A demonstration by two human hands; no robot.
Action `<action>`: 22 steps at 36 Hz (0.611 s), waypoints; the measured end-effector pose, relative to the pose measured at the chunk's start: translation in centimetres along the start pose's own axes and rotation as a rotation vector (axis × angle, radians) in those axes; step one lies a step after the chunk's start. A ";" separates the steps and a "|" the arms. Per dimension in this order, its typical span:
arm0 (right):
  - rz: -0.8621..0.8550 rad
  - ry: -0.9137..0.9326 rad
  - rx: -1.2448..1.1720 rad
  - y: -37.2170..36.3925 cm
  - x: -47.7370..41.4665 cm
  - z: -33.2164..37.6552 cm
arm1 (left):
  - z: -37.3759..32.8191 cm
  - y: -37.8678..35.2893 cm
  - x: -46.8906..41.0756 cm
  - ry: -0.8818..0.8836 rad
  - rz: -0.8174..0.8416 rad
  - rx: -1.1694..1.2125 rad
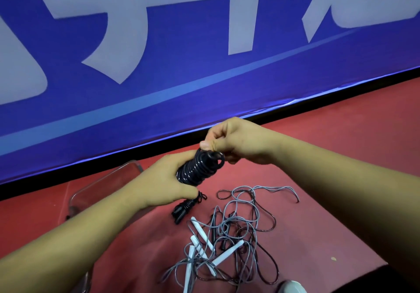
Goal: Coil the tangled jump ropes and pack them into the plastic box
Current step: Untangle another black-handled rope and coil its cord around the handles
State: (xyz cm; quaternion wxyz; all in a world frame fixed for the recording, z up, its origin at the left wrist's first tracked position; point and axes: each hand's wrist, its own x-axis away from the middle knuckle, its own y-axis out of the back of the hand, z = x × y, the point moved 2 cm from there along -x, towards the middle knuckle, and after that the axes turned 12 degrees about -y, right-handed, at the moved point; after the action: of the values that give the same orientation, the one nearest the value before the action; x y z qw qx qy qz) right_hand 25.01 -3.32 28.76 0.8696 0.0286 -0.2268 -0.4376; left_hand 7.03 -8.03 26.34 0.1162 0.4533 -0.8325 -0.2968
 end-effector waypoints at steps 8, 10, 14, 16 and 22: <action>0.090 -0.069 -0.291 -0.4 -1.3 -0.6 | -0.9 -0.8 -0.5 0.044 -0.315 0.512; 0.065 -0.072 -0.278 -0.2 -1.3 -0.8 | -1.2 -1.3 -0.6 0.038 -0.348 0.604; -0.090 -0.025 -0.162 0.6 -0.8 -0.3 | -1.5 -1.5 -0.6 0.006 -0.342 0.625; -0.137 0.005 -0.098 0.9 -0.5 -0.1 | -1.6 -1.7 -0.4 0.002 -0.315 0.649; -0.231 0.003 0.040 1.3 0.0 -0.4 | -1.9 -1.8 -0.1 0.034 -0.248 0.764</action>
State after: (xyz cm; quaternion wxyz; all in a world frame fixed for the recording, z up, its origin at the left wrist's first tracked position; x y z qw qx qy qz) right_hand 26.17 -2.58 28.77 0.8131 0.0727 -0.2292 -0.5301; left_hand 9.20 -9.48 26.75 -0.0838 0.5658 -0.8198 0.0297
